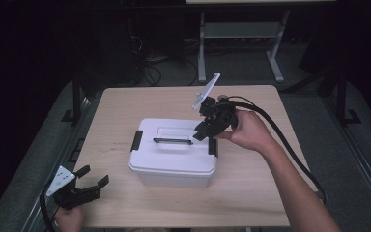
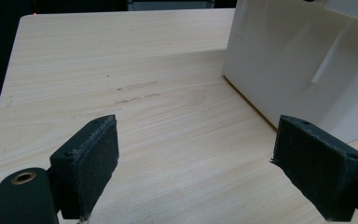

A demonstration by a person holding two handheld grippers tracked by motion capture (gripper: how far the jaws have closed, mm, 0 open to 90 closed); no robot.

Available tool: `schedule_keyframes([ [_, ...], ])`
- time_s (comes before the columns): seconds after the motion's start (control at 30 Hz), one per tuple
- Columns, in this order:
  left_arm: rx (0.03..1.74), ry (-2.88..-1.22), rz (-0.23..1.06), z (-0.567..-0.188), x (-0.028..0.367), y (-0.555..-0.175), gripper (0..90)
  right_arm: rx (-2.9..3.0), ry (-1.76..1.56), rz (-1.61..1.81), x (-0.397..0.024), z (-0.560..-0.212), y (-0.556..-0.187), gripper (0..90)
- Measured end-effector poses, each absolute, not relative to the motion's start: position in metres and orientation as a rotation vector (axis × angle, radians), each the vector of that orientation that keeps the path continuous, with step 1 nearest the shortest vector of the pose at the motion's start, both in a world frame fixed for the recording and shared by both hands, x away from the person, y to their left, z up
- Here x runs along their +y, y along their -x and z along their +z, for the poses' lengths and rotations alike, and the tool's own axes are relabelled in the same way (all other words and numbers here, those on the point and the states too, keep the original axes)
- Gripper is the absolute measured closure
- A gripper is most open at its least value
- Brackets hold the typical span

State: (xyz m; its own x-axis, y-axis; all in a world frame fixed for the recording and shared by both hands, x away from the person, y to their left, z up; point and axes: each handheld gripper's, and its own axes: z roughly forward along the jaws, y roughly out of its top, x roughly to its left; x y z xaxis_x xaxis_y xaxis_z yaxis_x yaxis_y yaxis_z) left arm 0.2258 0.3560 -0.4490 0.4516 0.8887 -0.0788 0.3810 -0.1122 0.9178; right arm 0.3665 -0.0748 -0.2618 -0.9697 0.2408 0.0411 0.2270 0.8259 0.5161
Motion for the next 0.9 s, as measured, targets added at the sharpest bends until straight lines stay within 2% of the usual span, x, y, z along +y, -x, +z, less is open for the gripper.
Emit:
schedule_keyframes([
  [0.33, 1.106, -1.693, 0.634, -0.449, 0.357, -0.226, 13.0, 2.955, -0.397, 0.826, -0.088, -0.256, -0.362, 66.4],
  [0.9, 1.099, -1.707, 0.624, -0.45, 0.353, -0.229, 13.0, 2.949, -0.52, 0.847, -0.124, -0.276, -0.359, 64.8],
])
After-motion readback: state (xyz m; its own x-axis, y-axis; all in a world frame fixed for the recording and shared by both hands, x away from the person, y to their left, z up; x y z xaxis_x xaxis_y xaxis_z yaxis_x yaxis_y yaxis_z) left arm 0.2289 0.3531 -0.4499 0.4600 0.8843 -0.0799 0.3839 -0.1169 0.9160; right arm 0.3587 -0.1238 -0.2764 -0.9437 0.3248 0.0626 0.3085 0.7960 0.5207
